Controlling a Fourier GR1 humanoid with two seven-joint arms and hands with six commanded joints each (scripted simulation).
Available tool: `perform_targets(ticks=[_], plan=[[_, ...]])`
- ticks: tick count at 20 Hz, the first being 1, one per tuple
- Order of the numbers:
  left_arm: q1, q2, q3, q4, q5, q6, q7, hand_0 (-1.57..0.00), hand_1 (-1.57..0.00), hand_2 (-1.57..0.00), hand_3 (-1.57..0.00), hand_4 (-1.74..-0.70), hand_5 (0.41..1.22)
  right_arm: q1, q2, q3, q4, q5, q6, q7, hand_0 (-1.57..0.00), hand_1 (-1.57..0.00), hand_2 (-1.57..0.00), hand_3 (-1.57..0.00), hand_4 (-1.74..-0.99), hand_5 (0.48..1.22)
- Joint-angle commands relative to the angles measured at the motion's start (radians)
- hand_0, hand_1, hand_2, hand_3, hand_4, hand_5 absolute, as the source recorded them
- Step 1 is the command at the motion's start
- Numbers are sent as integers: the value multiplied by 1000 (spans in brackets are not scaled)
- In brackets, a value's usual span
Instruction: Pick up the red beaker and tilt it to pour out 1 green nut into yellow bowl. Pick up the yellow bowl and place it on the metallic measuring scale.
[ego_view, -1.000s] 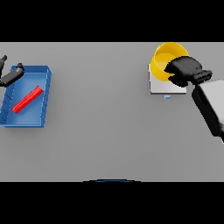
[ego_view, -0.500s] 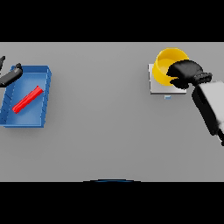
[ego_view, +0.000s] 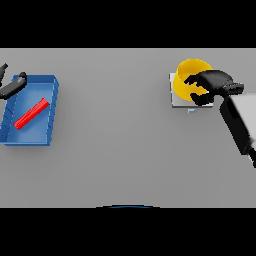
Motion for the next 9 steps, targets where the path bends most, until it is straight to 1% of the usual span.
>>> perform_targets(ticks=[1,4,6,7,9], plan=[[1,-1,-5,2,-4,-2,5,1,1,1,1,-831,754,-8,5,6,15,9,-2,2,-387,-380,-300,-258,-1476,847],[4,3,0,-3,-2,0,-2,1,1,1,1,-835,752,-5,-3,22,12,21,3,-19,-198,-194,-153,-131,-1435,817],[17,-1,-7,-17,-4,1,-2,1,1,1,1,-835,755,-2,2,29,26,30,7,0,-126,-124,-98,-84,-1409,804],[11,2,-3,-11,-1,-2,7,1,1,1,1,-834,759,-6,6,31,25,30,22,11,-101,-99,-78,-67,-1401,798],[-1,-1,-2,3,-1,-2,1,1,1,1,1,-833,760,-5,-1,28,7,23,34,13,-64,-63,-50,-42,-1390,779]])
